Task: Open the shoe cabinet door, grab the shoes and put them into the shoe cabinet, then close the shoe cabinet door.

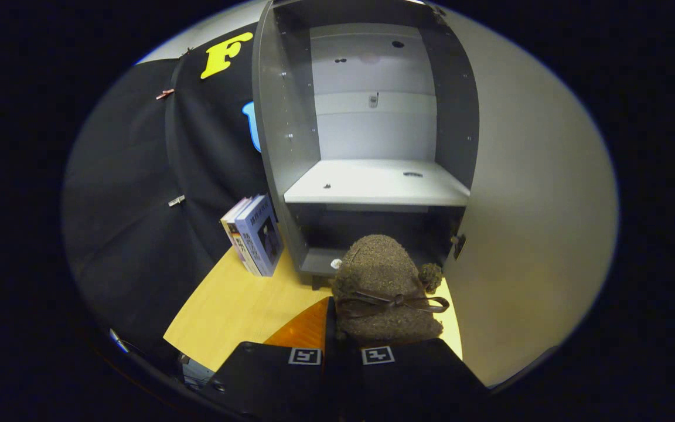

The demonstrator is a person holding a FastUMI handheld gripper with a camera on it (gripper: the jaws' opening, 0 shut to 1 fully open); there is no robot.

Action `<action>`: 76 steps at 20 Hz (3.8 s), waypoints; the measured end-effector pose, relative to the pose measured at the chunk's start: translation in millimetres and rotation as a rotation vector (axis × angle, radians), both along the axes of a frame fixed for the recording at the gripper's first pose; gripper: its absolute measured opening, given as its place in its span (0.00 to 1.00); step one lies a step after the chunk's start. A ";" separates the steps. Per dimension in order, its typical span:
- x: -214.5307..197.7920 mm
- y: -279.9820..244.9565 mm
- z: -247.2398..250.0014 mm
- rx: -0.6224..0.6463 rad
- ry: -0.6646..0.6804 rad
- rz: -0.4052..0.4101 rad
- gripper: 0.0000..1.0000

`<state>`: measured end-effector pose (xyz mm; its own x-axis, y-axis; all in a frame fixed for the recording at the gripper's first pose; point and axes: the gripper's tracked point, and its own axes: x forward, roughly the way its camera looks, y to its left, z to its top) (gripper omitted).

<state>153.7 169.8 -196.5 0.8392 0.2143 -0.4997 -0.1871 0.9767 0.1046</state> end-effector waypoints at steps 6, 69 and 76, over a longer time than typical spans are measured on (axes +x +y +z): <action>54.9 1.8 85.0 0.026 -0.098 0.015 0.10; 70.6 -28.9 187.5 -0.013 -0.438 -0.134 0.99; -42.8 -72.9 197.1 -0.003 -0.532 -0.179 0.99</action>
